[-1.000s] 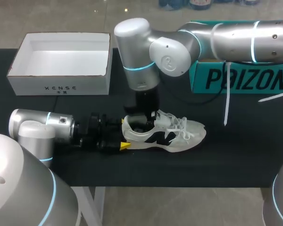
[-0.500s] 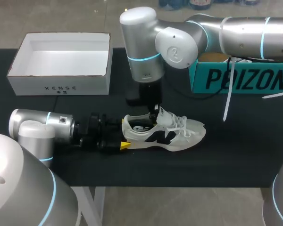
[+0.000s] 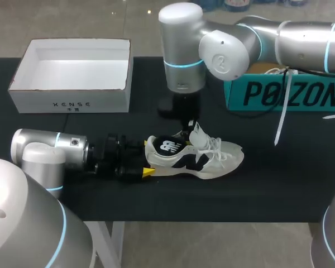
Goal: Take the shoe out of the shoebox, open the shoe tongue, remove and reinsert the insole, then place the shoe into the shoebox
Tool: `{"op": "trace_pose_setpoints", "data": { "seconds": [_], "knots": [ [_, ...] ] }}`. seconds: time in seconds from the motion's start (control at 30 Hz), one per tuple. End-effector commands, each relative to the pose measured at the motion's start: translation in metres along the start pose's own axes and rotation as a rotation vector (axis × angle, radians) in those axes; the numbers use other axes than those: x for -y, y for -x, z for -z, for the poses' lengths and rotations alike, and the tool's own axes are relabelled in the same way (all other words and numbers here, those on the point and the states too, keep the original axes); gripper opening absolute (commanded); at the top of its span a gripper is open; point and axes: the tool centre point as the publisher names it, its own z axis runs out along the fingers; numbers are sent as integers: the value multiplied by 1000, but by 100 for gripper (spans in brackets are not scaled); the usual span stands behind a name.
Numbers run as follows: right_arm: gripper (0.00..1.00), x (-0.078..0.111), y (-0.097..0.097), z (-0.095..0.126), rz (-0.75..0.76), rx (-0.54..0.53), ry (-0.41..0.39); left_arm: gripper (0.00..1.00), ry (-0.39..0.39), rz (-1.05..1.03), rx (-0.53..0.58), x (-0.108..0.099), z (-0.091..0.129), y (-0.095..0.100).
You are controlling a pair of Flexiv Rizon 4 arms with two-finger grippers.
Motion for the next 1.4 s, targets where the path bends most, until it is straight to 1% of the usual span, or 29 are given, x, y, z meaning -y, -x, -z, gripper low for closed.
{"op": "trace_pose_setpoints", "data": {
  "seconds": [0.03,0.13,0.2,0.27,0.5,0.6,0.73,0.87,1.07,1.17,1.33,1.4],
  "knots": [
    [0,9,1,3,-9,4,55,0,1,1,1,-1,-1,1],
    [0,5,1,6,-13,1,88,0,1,1,1,-1,-1,1],
    [0,0,0,7,-13,-1,94,0,1,1,1,-1,-1,1],
    [0,-2,-1,7,-14,-2,132,0,1,1,1,-1,-1,1],
    [0,-16,-5,12,-5,-6,207,0,1,1,1,-1,-1,1],
    [0,-26,-7,13,10,-9,219,0,1,1,1,-1,-1,1],
    [0,-39,-10,11,31,-15,217,0,1,1,1,-1,-1,1],
    [0,-44,-10,10,38,-19,222,0,1,1,1,-1,-1,1],
    [0,-46,-4,27,33,-2,271,0,1,1,1,-1,-1,1],
    [0,-48,-1,40,30,13,289,0,1,1,1,-1,-1,1],
    [0,-49,3,55,24,43,315,0,1,1,1,-1,-1,1],
    [0,-49,5,68,21,56,333,0,1,1,1,-1,-1,1]
  ]
}}
